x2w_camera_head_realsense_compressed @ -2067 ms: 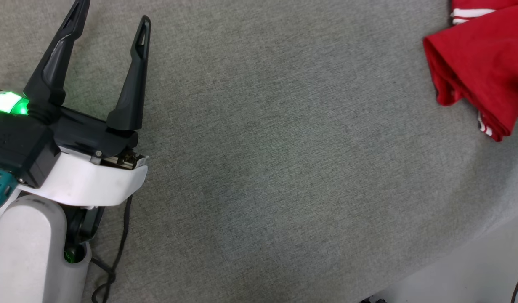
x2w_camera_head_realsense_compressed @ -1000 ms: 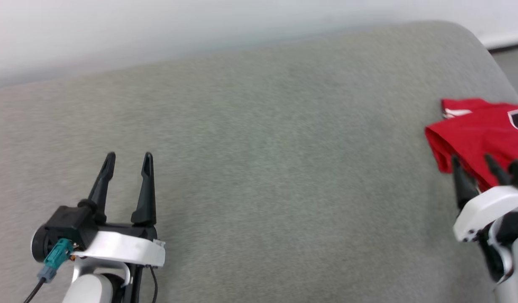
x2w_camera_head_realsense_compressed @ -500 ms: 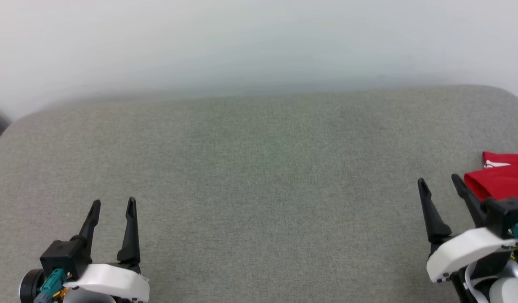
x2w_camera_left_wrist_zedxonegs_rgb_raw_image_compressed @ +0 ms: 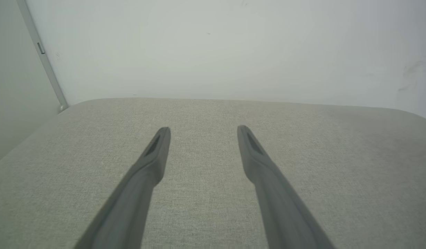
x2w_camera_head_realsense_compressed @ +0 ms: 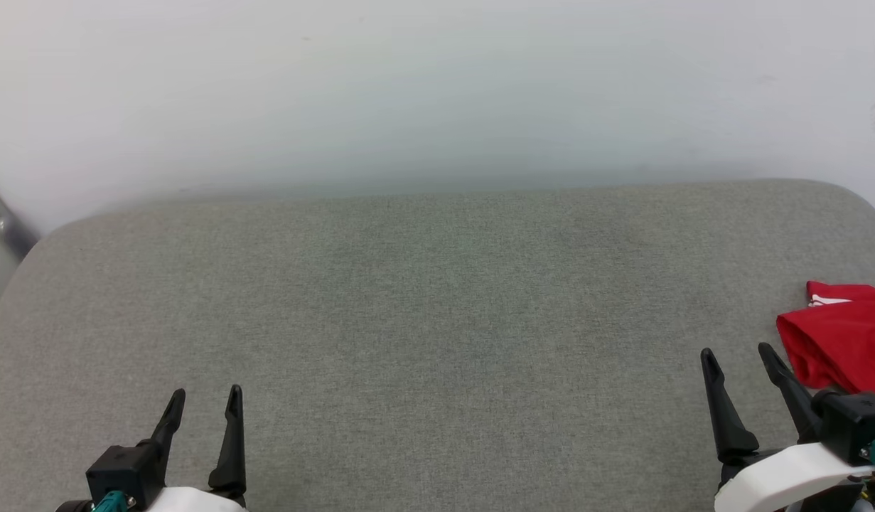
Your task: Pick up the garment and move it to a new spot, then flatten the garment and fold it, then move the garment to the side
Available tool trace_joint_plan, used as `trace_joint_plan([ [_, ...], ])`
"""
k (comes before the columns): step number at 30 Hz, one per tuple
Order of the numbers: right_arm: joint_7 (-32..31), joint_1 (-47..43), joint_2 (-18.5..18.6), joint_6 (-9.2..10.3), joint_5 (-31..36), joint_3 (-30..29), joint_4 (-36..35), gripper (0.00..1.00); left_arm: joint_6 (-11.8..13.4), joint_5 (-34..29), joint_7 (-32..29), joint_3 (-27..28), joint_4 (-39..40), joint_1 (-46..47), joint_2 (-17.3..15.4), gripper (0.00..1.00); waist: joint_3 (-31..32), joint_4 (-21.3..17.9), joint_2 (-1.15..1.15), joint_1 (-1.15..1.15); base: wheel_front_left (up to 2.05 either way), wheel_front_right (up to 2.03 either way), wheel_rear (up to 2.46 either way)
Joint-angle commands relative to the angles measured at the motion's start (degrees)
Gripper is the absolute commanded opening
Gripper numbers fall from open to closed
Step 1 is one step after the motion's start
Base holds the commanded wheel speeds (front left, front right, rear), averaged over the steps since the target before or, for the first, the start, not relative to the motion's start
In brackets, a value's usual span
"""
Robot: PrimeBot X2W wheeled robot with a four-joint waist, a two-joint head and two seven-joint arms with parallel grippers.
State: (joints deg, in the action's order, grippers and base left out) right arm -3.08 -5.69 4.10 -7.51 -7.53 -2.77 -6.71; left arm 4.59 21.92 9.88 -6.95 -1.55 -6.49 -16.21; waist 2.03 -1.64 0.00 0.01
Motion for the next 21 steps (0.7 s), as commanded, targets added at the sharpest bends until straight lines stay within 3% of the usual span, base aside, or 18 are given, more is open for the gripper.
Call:
trace_joint_plan([
  [1,-0.1,-0.4,-0.3,0.05,0.2,0.1,-0.4,1.0,0.4,0.1,-0.1,0.0,0.3,-0.3,-0.2,1.0,0.0,-0.1,0.0,-0.01,0.0,0.0,0.0],
  [15,-0.8,0.2,-0.6,0.05,0.4,0.6,-1.1,1.0,0.7,0.4,-0.2,-0.7,0.4,-0.2,-0.5,1.0,-0.1,-0.5,0.0,-0.01,0.0,0.0,0.0],
  [16,-0.8,-0.1,-0.5,0.0,0.0,0.5,-0.6,0.0,0.4,0.1,-0.2,-0.5,0.3,-0.2,-0.2,0.0,-0.1,-0.5,0.0,-0.01,0.0,0.0,0.0],
  [21,-0.8,-0.1,-0.5,0.0,-3.5,0.5,1.3,0.0,0.0,3.0,-0.8,-0.3,-1.2,-0.1,1.1,0.0,-0.2,-0.5,0.0,-0.01,0.0,0.0,0.0],
])
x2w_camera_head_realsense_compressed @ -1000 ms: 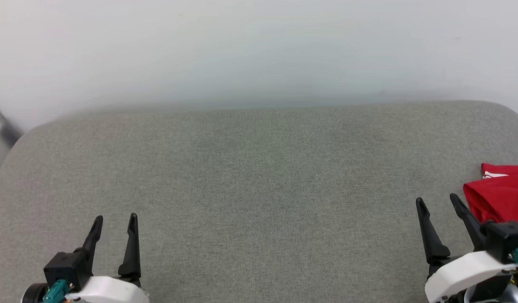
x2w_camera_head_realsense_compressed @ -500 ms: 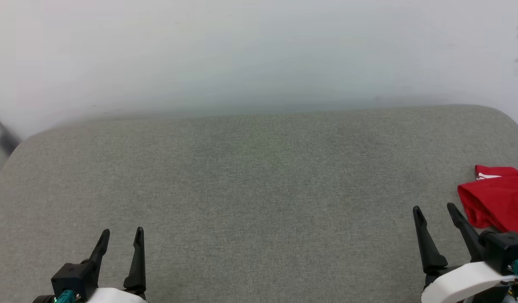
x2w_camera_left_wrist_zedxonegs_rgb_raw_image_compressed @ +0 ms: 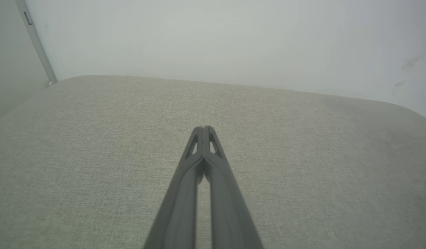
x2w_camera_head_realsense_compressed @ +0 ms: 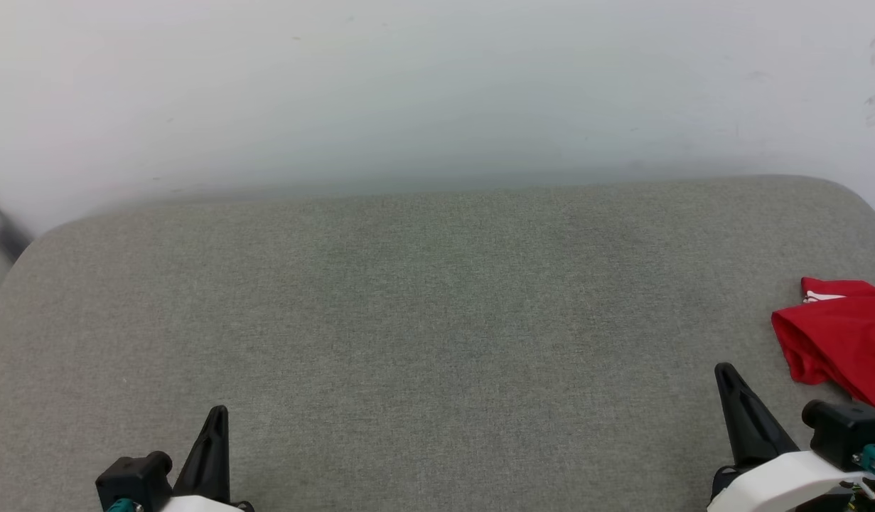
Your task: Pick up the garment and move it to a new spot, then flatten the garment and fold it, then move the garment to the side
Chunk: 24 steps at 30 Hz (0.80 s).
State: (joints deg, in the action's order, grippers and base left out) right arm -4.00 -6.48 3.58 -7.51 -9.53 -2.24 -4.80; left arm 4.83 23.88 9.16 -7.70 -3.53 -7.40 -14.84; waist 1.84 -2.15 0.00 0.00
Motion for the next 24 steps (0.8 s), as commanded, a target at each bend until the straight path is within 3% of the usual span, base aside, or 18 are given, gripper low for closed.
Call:
trace_joint_plan([
  [1,0.0,0.9,0.0,0.0,-2.7,-0.1,-0.3,0.0,-0.4,2.1,-0.3,0.7,0.6,1.0,-0.1,0.0,0.0,0.0,0.0,0.0,0.0,0.0,0.0],
  [24,-0.6,4.6,-0.1,0.01,-26.5,-1.3,5.3,0.0,-4.0,21.9,-4.6,4.4,-3.0,5.1,3.1,0.0,-0.4,0.4,0.0,0.0,0.0,0.0,0.0],
])
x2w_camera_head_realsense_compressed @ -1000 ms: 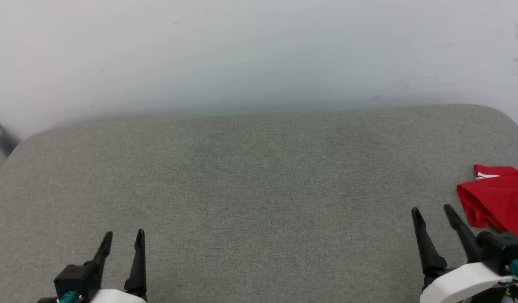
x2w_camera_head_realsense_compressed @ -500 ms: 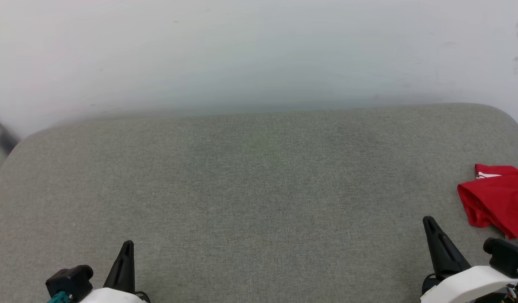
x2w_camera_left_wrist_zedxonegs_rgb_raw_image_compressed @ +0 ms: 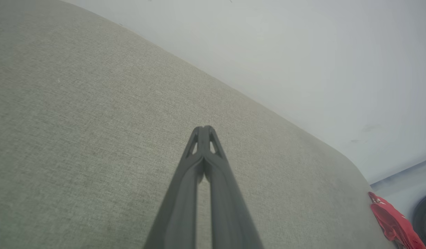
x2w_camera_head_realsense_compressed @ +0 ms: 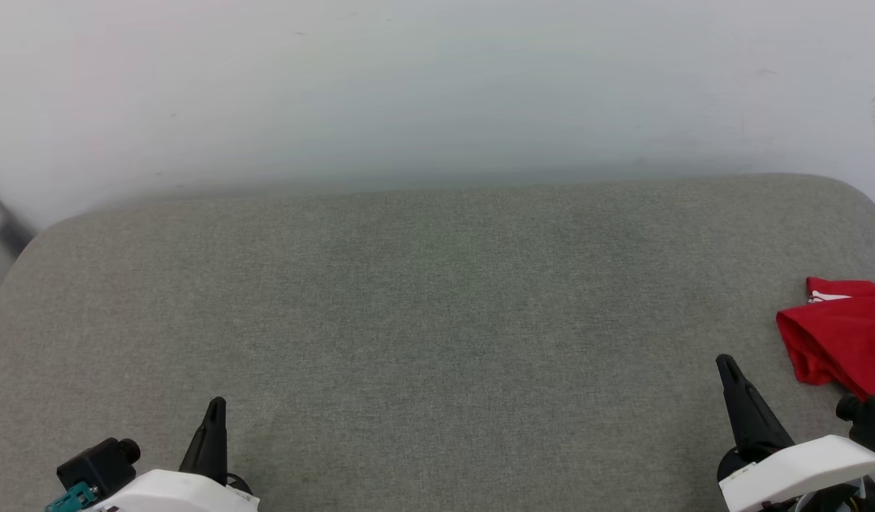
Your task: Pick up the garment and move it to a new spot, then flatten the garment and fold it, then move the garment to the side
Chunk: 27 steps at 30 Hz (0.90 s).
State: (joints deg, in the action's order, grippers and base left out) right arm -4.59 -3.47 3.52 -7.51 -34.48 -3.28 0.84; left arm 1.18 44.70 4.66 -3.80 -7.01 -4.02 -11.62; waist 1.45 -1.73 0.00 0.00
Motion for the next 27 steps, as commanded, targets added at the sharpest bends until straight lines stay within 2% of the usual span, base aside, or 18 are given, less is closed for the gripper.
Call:
trace_joint_plan([
  [1,-0.1,1.7,0.0,0.01,-2.4,-0.3,-0.1,0.0,-0.5,1.8,-0.3,0.7,0.4,1.9,0.1,0.0,0.0,0.0,0.0,0.0,0.0,0.0,0.0],
  [27,-0.7,4.7,-0.2,0.01,-21.8,-1.2,4.5,0.0,-3.4,18.0,-4.0,3.9,-2.1,5.0,2.9,0.0,-0.4,0.5,0.0,0.0,0.0,0.0,0.0],
])
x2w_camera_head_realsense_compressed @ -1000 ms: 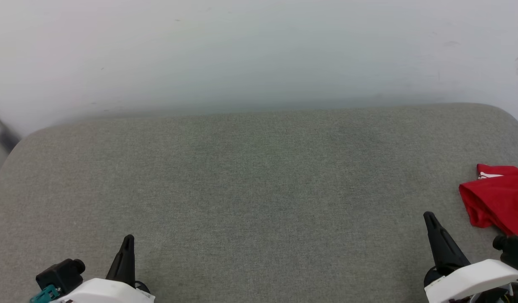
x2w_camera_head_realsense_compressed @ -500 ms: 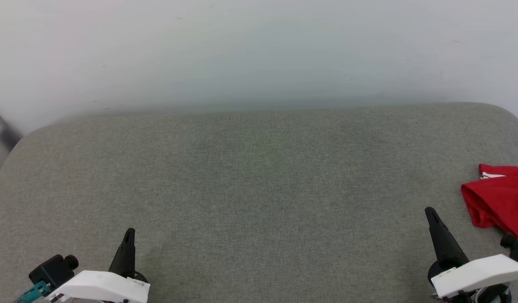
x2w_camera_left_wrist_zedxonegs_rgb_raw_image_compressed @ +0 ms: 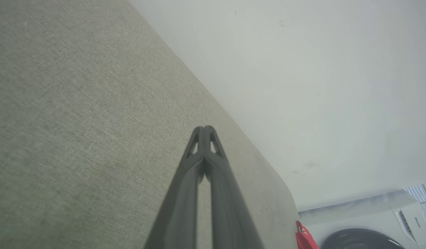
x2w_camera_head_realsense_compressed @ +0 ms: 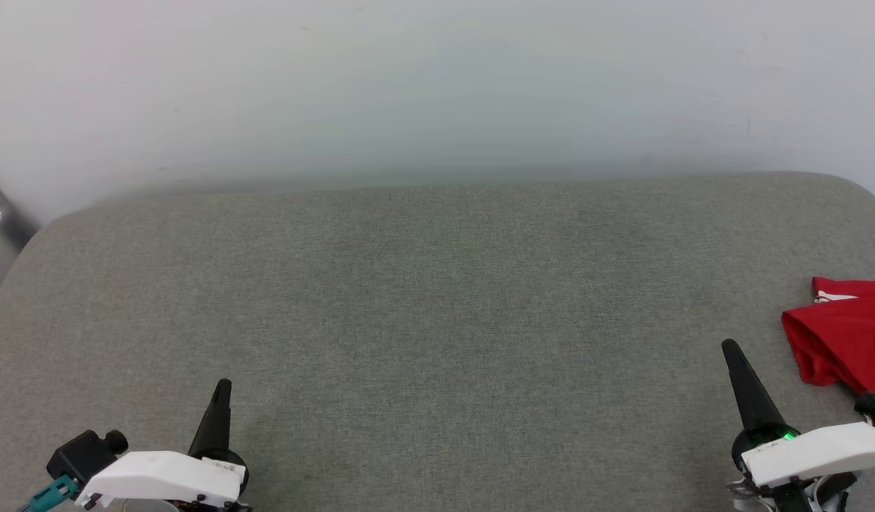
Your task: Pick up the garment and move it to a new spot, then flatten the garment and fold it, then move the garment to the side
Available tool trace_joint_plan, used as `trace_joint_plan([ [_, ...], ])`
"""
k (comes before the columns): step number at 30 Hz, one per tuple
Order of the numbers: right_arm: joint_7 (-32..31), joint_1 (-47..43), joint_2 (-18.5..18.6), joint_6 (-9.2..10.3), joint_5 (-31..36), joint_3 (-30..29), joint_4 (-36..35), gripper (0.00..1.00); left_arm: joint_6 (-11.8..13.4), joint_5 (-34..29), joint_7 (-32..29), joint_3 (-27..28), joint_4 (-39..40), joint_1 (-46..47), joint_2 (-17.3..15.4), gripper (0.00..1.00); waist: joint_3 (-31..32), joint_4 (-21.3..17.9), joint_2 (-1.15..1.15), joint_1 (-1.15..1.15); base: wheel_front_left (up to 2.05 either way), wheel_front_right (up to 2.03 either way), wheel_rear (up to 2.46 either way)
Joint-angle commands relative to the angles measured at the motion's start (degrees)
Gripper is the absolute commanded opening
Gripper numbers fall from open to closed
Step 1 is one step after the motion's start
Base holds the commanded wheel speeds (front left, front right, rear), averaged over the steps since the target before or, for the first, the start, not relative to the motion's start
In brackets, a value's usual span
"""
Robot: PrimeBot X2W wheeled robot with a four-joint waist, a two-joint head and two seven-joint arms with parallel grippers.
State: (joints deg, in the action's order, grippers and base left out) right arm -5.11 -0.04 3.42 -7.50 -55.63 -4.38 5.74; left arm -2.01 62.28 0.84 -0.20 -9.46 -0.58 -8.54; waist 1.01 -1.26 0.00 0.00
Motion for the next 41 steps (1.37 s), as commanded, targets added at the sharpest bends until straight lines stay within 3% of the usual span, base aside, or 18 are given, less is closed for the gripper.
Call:
trace_joint_plan([
  [1,-0.2,1.3,-0.1,0.0,-1.4,-0.2,-0.3,0.0,-0.3,1.0,-0.3,0.4,0.3,1.6,-0.1,0.0,0.0,0.0,0.0,0.0,0.0,0.0,0.0],
  [41,-0.9,4.9,-0.4,0.01,-24.5,-1.4,5.4,0.0,-3.8,20.2,-4.8,4.4,-2.9,5.2,3.5,0.0,-0.7,0.7,0.0,0.0,0.0,0.0,0.0],
])
